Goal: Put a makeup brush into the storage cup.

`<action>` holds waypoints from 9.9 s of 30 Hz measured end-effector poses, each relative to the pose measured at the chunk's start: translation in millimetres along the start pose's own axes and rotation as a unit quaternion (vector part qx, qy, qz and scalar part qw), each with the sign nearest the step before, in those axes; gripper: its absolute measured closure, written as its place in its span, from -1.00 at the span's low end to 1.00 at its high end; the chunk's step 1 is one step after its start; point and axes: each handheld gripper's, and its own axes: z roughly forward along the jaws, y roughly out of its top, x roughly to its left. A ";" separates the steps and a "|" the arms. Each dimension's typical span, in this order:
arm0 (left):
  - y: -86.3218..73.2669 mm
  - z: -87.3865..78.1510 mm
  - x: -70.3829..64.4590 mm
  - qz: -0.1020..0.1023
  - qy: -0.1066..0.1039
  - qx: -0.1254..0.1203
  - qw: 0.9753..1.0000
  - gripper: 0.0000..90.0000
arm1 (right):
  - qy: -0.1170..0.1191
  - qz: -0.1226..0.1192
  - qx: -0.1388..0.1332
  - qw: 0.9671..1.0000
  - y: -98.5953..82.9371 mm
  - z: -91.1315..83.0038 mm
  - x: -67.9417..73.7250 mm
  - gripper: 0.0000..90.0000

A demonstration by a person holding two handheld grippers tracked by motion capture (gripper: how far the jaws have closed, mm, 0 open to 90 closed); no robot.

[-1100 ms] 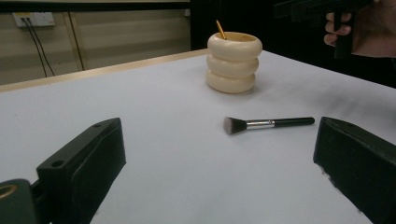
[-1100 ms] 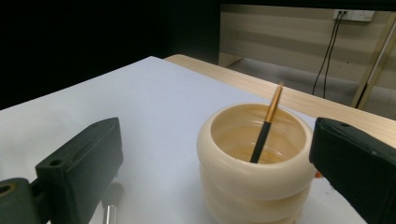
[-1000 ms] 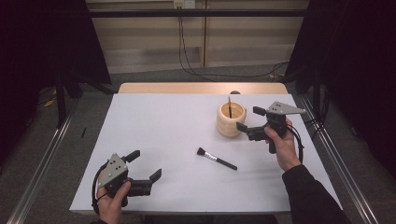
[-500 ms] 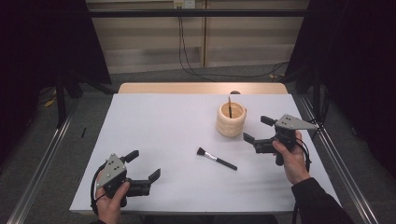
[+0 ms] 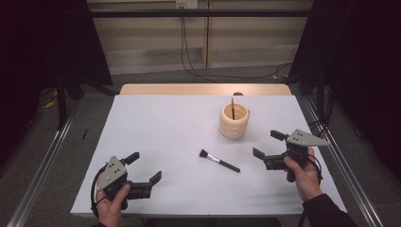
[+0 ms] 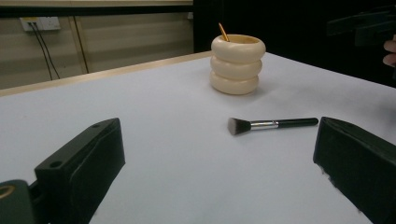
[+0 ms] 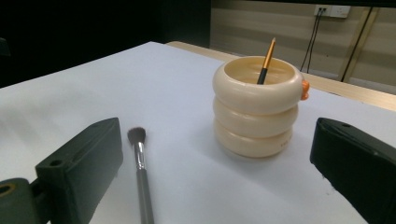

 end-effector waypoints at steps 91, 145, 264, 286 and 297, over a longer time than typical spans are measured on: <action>-1.3 -4.6 -1.1 -0.009 0.015 -0.002 1.000 -0.97 | 0.101 -0.046 0.148 0.983 18.0 70.2 29.8 -0.85; -2.2 -2.8 0.1 -0.002 0.007 0.006 1.000 -0.98 | 0.173 -0.110 0.478 0.854 33.0 179.9 44.8 0.43; -2.4 -3.8 0.1 -0.005 0.011 0.005 1.000 -0.98 | 0.151 0.005 0.200 0.968 42.1 106.7 18.9 0.73; -2.8 -3.6 1.0 -0.005 0.012 0.006 1.000 -0.98 | 0.166 0.015 0.065 0.984 50.4 86.9 12.0 0.73; -2.7 -4.0 1.0 -0.005 0.009 0.004 1.000 -0.98 | 0.169 0.020 0.025 0.985 52.0 81.9 10.9 0.73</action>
